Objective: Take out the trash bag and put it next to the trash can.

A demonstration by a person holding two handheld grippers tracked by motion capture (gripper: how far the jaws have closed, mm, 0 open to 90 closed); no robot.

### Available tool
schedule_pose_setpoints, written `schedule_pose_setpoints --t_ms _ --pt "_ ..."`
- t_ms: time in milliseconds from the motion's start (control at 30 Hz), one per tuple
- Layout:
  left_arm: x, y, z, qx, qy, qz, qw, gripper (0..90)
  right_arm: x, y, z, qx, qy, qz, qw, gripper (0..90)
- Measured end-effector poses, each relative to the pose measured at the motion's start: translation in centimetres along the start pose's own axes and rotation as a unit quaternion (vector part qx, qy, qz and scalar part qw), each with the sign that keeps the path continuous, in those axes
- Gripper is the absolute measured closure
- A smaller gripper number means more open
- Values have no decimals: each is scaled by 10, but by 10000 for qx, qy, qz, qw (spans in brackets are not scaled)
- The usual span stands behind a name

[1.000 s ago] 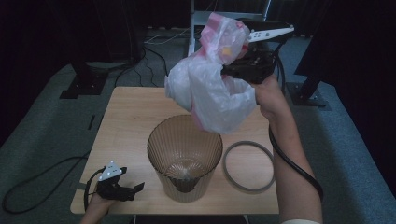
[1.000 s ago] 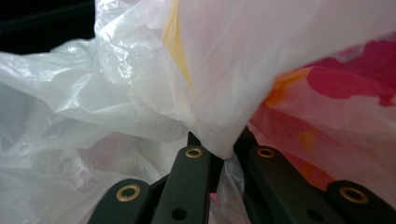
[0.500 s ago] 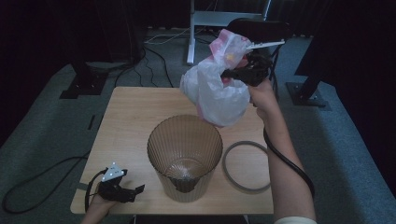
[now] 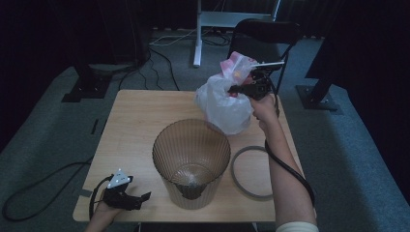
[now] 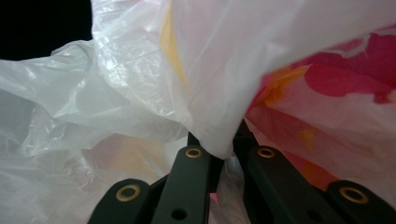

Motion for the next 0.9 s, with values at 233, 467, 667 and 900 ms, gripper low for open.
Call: schedule_pose_setpoints --t_ms 233,467,667,900 --pt "0 -2 -2 26 -58 45 10000 0 19 -19 -22 285 -227 299 9989 895" --pt "0 -2 -2 5 -48 32 10000 0 36 -35 -38 425 -430 521 9968 893" --pt "0 -2 -2 4 -61 43 10000 0 50 -48 -43 426 -527 618 9958 891" --pt "0 -2 -2 30 -34 33 10000 0 63 -63 -47 429 -589 749 9945 875"
Point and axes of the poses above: each handheld gripper's, and its own axes: y roughly backward along the jaws, x roughly out of its underside, z roughly to its left, the point moved 2 cm from there along -y, roughly forward along the jaws
